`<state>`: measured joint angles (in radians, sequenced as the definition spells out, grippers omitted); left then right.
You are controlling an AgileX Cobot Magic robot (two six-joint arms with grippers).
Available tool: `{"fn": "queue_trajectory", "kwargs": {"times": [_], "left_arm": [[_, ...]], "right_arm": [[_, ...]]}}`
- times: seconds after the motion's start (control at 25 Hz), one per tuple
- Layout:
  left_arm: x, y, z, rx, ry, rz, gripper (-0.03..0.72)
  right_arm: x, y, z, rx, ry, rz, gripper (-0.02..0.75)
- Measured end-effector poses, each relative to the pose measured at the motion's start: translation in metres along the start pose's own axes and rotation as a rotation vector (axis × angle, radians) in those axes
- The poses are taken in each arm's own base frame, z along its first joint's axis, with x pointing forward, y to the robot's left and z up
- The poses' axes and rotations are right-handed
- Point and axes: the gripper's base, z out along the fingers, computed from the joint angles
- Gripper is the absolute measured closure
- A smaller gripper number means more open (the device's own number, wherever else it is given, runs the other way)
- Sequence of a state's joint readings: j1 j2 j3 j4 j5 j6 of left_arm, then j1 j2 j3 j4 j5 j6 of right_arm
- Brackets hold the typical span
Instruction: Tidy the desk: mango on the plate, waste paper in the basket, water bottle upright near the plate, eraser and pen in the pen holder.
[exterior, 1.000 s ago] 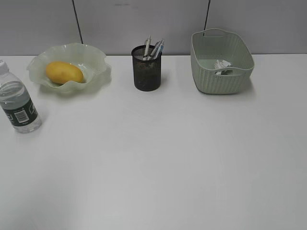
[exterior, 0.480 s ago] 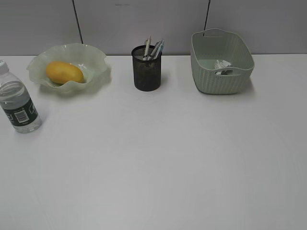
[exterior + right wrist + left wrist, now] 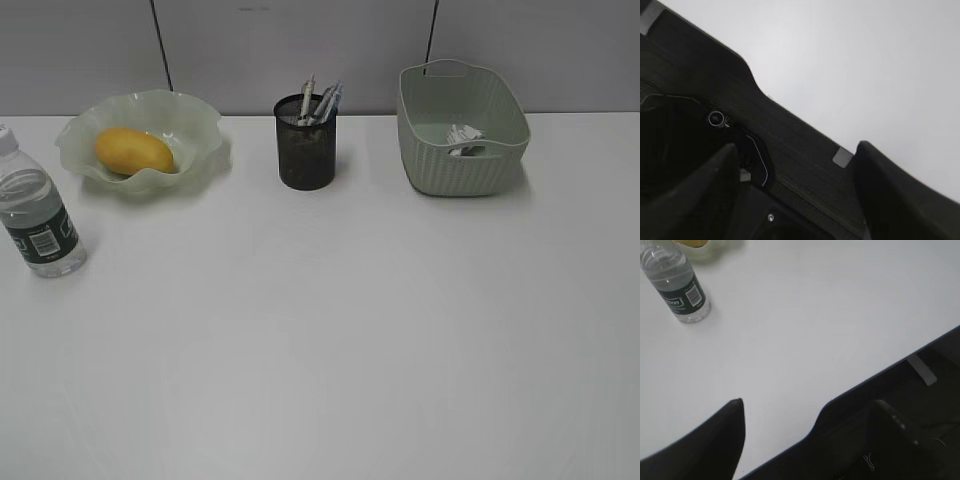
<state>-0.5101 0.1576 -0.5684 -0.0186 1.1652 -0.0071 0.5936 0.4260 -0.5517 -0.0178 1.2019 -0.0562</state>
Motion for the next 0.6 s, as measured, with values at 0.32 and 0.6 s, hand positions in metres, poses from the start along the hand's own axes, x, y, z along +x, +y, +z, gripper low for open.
{"fn": "queue_trajectory", "kwargs": {"times": [0.32,0.6], "left_arm": [[-0.0008,-0.0002,0.0094,0.004,-0.046,0.018,0.113],[-0.0011,-0.0002,0.0096,0.005,-0.050,0.019,0.113]], "right_arm": [[-0.0055,0.0022,0.0088,-0.020,-0.109,0.012,0.176],[-0.0056,0.0024,0.0095,-0.022,-0.113,0.013,0.177]]}}
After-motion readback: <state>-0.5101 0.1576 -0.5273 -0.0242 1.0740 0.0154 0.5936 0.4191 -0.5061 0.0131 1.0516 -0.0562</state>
